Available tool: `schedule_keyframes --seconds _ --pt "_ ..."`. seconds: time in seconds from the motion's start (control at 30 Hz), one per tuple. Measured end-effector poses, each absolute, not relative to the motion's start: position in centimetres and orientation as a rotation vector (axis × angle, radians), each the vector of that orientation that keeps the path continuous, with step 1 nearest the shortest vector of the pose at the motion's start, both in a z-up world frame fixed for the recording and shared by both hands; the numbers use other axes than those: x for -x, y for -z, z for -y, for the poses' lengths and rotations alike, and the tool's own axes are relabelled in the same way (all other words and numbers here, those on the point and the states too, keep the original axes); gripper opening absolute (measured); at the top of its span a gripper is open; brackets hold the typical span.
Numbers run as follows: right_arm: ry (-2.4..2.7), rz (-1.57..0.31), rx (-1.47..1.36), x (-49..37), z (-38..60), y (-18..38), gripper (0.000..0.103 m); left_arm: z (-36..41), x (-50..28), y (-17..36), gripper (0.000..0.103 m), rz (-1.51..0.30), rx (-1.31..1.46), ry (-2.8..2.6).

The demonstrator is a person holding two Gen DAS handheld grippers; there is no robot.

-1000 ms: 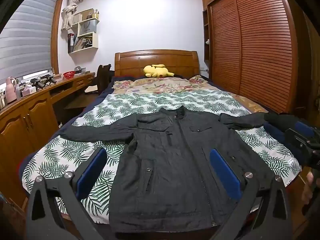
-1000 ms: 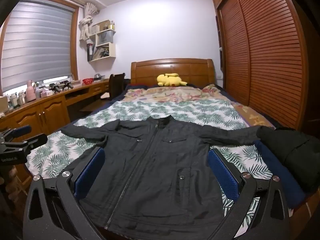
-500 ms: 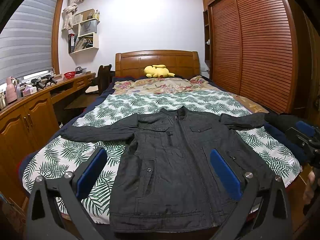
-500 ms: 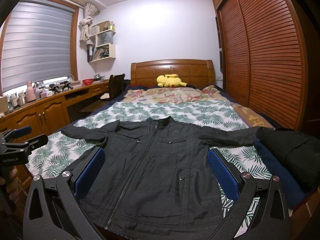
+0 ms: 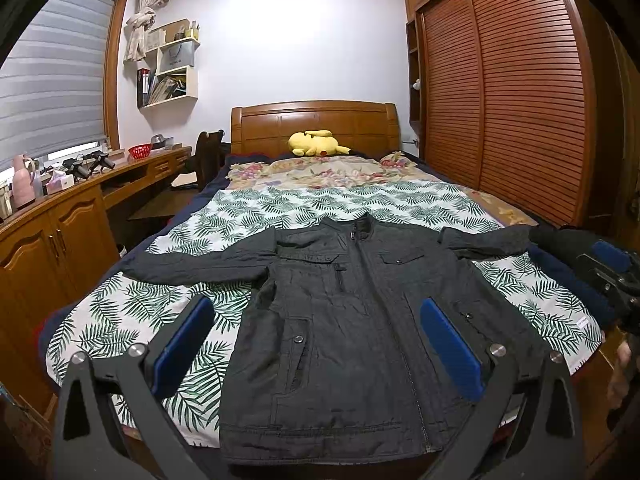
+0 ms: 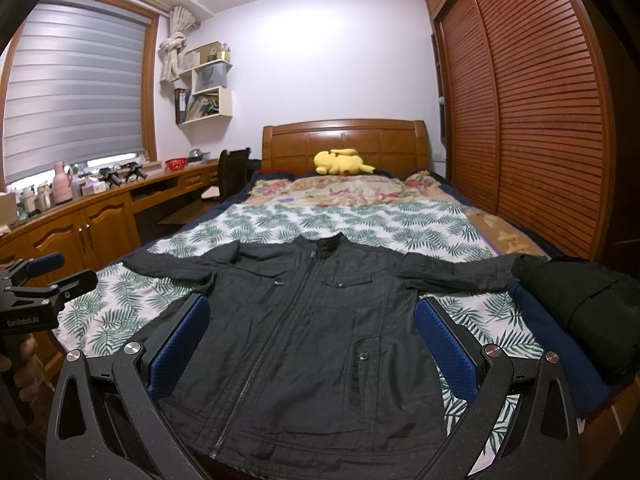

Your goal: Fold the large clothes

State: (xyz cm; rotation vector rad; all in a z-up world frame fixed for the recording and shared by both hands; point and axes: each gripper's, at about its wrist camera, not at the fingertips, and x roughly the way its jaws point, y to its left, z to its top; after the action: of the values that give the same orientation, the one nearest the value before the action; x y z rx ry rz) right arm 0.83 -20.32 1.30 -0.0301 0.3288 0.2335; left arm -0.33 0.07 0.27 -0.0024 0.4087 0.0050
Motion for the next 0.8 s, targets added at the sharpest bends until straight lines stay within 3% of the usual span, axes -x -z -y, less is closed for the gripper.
schedule_keyframes --seconds 0.8 --pt "-0.235 -0.325 0.030 -0.79 20.13 -1.86 0.103 0.27 0.74 -0.22 0.103 -0.402 -0.003 -0.005"
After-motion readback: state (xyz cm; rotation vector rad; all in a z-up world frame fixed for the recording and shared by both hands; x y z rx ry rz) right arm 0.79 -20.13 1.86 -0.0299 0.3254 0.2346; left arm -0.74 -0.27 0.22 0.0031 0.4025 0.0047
